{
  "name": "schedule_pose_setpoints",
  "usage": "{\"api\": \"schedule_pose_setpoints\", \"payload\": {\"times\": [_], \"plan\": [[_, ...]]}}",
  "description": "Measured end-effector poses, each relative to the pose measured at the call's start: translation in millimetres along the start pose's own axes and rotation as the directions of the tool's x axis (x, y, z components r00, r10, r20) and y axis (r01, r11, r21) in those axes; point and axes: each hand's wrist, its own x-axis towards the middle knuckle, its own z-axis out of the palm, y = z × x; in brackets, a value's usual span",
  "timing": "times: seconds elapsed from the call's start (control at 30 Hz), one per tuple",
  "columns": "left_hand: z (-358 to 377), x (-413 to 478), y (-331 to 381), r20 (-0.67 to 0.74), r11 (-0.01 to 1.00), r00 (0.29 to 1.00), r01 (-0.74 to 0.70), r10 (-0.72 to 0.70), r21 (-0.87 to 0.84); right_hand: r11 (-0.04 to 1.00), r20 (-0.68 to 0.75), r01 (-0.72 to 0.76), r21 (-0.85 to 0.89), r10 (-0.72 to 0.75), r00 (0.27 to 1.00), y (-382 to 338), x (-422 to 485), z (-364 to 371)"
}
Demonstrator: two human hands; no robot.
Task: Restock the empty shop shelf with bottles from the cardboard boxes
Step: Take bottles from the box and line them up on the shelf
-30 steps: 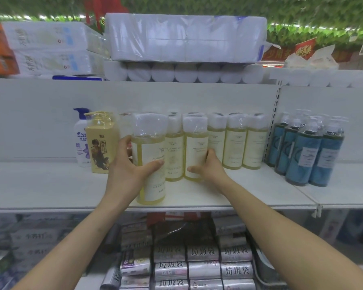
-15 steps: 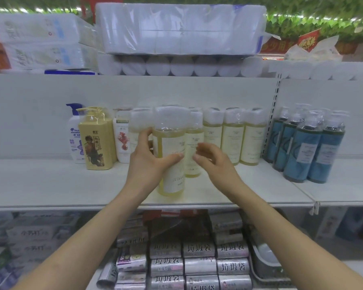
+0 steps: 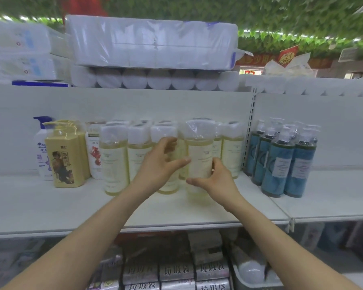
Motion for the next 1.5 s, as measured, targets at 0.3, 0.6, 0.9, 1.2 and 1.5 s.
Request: {"api": "schedule_pose_setpoints", "payload": {"times": [0.3, 0.6, 0.9, 1.2, 1.5], "plan": [[14.2, -14.5, -42.5, -0.124, 0.759, 0.924, -0.214, 0.361, 0.616, 0.999, -0.019, -0.051, -0.017, 0.051, 0.999, 25.1, 35.1, 8.3], [15.7, -0.1, -49.0, -0.036, 0.612, 0.926, -0.219, 0.377, 0.76, 0.997, 0.183, -0.071, -0.015, 0.072, 0.98, 44.5, 42.9, 10.0], [19.9, -6.3, -54.0, 0.009, 0.606, 0.952, -0.201, 0.305, 0.769, 0.998, 0.225, -0.033, -0.053, 0.044, 0.973, 50.3, 45.6, 7.8], [18.4, -8.2, -53.2, 0.024, 0.579, 0.959, -0.19, 0.282, 0.793, 0.999, 0.199, -0.022, -0.047, 0.031, 0.98, 43.9, 36.3, 11.1], [17.1, -10.1, -51.2, 0.037, 0.556, 0.968, -0.174, 0.248, 0.813, 0.998, 0.15, -0.051, -0.039, 0.057, 0.987, 45.8, 34.0, 15.9]]}}
